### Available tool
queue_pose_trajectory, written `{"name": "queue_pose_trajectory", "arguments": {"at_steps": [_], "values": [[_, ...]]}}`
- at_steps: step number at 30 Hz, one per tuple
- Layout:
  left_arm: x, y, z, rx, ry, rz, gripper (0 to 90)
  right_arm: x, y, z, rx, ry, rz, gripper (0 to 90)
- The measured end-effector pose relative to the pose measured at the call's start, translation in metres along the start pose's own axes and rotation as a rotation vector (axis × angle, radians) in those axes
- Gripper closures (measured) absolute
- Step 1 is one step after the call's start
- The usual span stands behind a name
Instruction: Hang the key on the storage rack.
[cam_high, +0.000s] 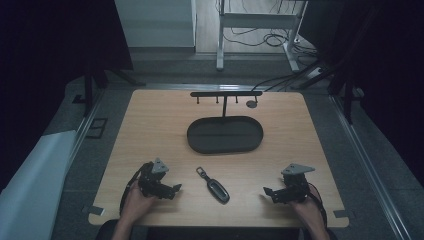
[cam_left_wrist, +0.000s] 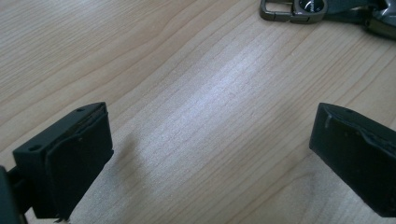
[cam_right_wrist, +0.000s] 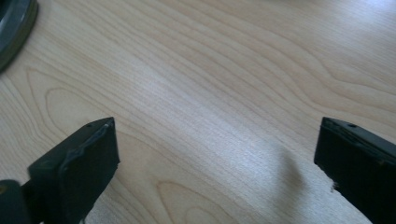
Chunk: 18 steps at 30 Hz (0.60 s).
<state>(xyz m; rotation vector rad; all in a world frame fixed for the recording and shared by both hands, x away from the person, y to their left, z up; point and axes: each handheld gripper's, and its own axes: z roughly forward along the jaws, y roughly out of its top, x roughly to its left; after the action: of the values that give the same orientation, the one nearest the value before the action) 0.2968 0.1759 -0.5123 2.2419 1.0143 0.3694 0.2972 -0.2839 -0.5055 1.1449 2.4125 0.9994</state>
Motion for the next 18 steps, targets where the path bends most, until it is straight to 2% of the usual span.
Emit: {"name": "queue_pose_trajectory", "arguments": {"at_steps": [18], "values": [[0.0017, -0.0009, -0.0012, -0.015, 0.005, -0.008, 0.0, 0.0016, 0.0012, 0.0023, 0.016, -0.003, -0.004, 0.0]]}}
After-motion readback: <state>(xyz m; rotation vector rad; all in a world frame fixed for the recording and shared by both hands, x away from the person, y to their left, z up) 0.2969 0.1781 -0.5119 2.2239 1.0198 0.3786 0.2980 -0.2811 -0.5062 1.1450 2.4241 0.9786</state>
